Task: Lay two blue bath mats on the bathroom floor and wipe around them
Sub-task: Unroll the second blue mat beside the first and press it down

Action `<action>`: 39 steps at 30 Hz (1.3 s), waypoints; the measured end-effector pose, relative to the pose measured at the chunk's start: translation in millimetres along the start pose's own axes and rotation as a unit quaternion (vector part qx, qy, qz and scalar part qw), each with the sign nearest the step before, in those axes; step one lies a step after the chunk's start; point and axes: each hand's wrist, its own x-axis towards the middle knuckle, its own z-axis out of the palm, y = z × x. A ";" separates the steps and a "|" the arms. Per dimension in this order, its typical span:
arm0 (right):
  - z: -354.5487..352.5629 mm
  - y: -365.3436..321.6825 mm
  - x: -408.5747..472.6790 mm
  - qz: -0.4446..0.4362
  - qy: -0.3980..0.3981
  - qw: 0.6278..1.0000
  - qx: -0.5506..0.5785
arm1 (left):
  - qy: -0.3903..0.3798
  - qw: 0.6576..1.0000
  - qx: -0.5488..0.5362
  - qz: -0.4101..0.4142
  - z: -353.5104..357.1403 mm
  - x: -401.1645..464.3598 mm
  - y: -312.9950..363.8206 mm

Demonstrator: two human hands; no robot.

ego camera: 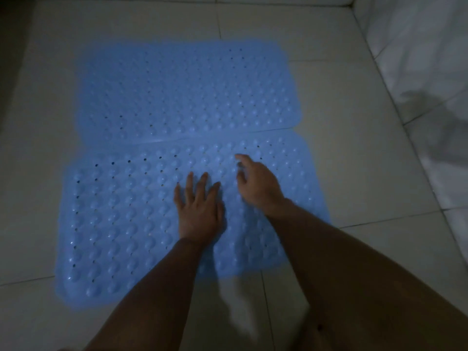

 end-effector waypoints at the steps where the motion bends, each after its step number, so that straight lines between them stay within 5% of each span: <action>1: -10.3 8.3 2.7 0.004 0.019 1.000 -0.005 | -0.014 1.000 -0.005 0.012 2.0 2.6 13.9; 10: -30.4 75.2 8.4 0.014 0.094 0.995 -0.008 | -0.157 0.982 0.032 0.104 46.5 8.0 88.5; 18: -17.9 99.7 23.4 0.014 0.151 0.988 -0.002 | -0.175 0.978 0.045 0.101 52.1 4.6 93.0; 27: -33.6 100.8 10.6 -0.010 0.091 0.993 -0.071 | -0.217 0.971 0.036 0.095 43.4 11.0 97.4; 31: -41.8 100.6 -10.4 -0.026 0.007 0.991 -0.134 | -0.272 0.959 -0.006 0.081 24.9 29.3 97.3; 36: -15.2 108.8 -52.3 -0.005 -0.091 0.973 -0.211 | -0.129 0.986 -0.043 0.099 9.7 45.8 84.7; 39: 7.4 115.3 -73.2 -0.017 -0.077 0.968 -0.240 | -0.079 0.991 -0.050 0.096 17.0 40.4 80.7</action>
